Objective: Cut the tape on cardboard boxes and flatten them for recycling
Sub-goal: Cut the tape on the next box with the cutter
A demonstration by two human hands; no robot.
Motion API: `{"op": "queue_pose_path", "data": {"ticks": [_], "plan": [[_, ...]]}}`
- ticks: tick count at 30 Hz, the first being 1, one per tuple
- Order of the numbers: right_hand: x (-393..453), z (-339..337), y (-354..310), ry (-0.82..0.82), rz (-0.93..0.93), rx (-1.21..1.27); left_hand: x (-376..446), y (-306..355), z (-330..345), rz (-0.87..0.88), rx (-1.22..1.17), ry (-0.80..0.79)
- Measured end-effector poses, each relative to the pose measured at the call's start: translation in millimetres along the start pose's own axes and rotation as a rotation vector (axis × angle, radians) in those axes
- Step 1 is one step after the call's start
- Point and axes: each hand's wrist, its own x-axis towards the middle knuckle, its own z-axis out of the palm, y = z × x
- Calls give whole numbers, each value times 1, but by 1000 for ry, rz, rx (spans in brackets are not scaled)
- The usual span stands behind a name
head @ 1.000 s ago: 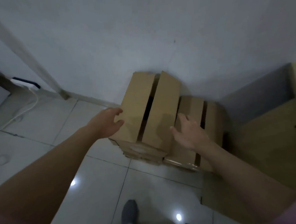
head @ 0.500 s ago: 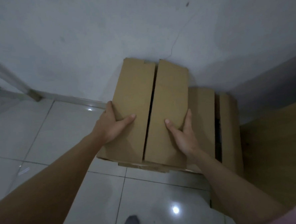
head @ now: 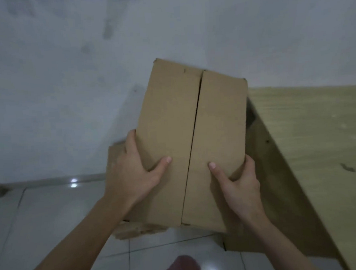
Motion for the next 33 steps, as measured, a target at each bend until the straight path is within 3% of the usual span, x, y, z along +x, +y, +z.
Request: {"op": "queue_pose_path", "data": {"ticks": [8,12,16,20,25,27,30,33], "plan": [[24,-186,-6,265,-11,12,-2,172,60,273,61,-137],[50,-285,28,319,42,-2,-16,255,128,303,61,-226],[76,-372,70,286,124,-58,-37,313,206,215,-27,-328],[105,-422,108,230,173,-136,-57,347,269,75,-100,-352],[157,-445,135,154,128,-138,-57,361,316,-71,-104,-225],[178,-453,139,78,135,-34,-52,366,326,-113,-127,-162],[201,-473,151,-118,276,305,-43,369,339,-171,-124,-106],[206,-482,163,-398,456,445,-39,369,349,-205,-103,-75]]}}
